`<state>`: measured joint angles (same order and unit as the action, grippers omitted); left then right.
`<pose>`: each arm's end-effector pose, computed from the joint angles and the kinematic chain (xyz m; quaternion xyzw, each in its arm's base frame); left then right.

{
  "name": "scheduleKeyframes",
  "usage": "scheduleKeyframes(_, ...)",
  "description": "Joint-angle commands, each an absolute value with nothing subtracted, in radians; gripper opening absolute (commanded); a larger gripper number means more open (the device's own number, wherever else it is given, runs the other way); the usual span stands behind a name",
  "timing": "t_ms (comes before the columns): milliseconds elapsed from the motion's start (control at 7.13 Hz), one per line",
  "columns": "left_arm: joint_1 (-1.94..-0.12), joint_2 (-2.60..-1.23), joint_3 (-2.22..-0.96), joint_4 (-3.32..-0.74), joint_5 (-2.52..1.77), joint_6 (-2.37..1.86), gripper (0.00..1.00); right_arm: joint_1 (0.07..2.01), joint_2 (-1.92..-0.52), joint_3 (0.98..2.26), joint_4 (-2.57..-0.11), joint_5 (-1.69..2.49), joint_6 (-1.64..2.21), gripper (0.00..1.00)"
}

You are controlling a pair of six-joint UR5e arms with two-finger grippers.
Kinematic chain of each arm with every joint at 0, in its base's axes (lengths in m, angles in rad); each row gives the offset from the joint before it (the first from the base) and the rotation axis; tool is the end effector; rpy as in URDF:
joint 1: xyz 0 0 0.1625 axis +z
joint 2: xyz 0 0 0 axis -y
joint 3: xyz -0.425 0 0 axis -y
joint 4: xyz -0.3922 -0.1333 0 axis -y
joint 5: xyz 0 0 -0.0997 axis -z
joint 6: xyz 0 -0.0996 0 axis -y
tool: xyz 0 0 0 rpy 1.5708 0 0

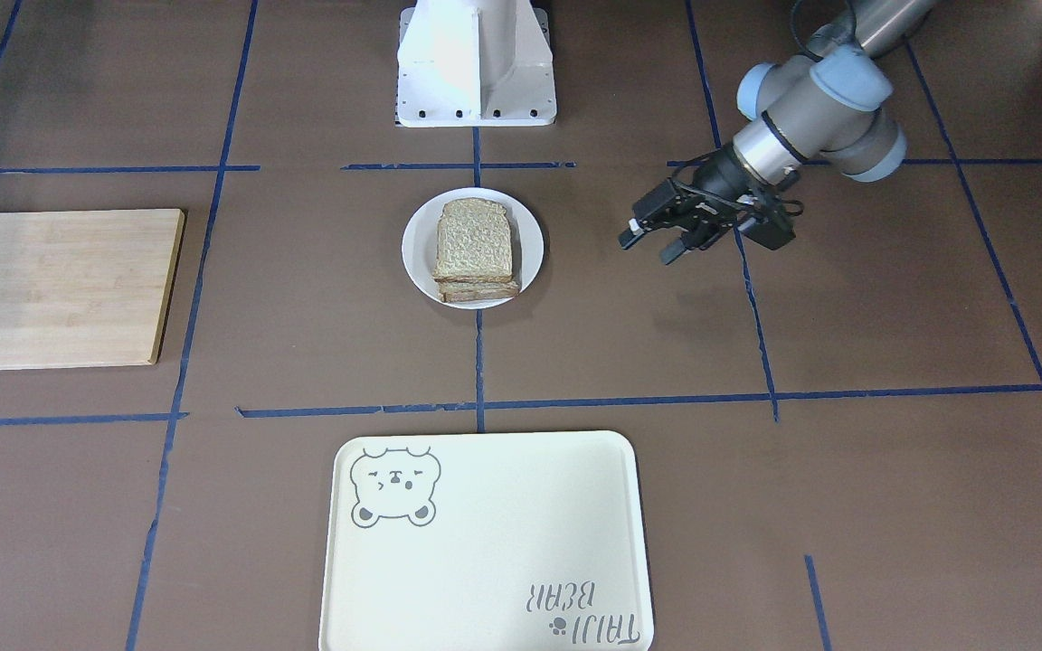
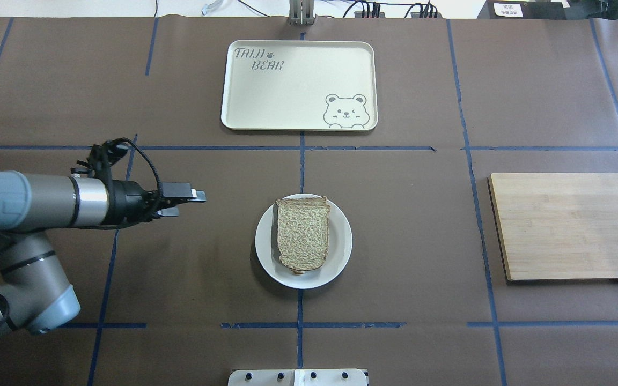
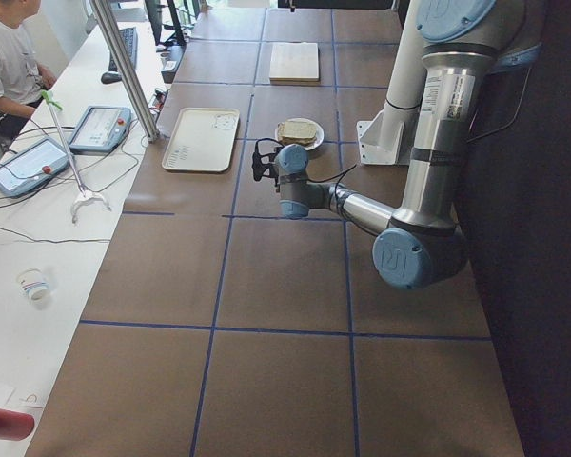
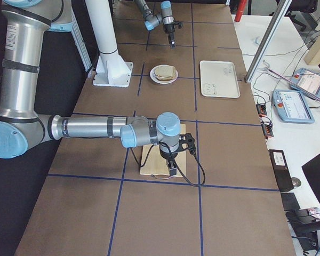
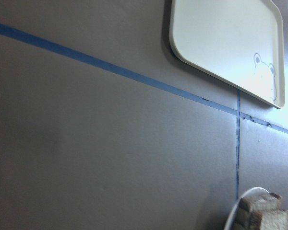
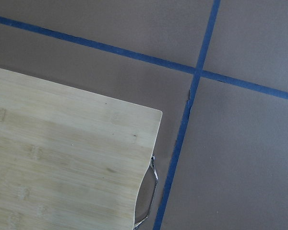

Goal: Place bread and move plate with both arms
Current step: 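Reach the left gripper to the plate rim and grip it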

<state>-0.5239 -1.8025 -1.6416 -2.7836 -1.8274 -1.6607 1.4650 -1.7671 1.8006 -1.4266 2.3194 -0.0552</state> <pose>0.4427 -0.3805 0.3651 0.0560 0.6856 -0.1338 0.7134 0.0208 -0.4247 0.6204 0.0734 -0.3662 -0.1069 0.9215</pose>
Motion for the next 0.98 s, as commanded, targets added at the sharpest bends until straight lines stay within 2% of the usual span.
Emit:
scheduleKeyframes(0, -0.347, -1.871, -1.622, -2.786, -1.645, -1.715, 1.00, 1.465, -1.767, 1.799, -1.427, 2.318, -0.055, 1.00)
scheduleKeyframes(140, -0.316, -1.891, -1.609, -2.787, -1.597, -1.718, 0.93, 1.465, -1.767, 1.799, -1.428, 2.319, -0.055, 1.00)
scheduleKeyframes(280, -0.301, -1.913, -1.582, -2.789, -1.571, -1.748, 0.71, 1.465, -1.767, 1.799, -1.428, 2.319, -0.055, 1.00)
scheduleKeyframes(421, -0.301, -1.925, -1.563, -2.793, -1.569, -1.761, 0.55, 1.465, -1.767, 1.799, -1.428, 2.319, -0.055, 1.00)
scheduleKeyframes(701, -0.301, -1.931, -1.543, -2.800, -1.569, -1.763, 0.51, 1.465, -1.769, 1.799, -1.428, 2.319, -0.055, 1.00)
scheduleKeyframes(841, -0.301, -1.937, -1.534, -2.800, -1.569, -1.763, 0.42, 1.465, -1.769, 1.799, -1.428, 2.319, -0.055, 1.00)
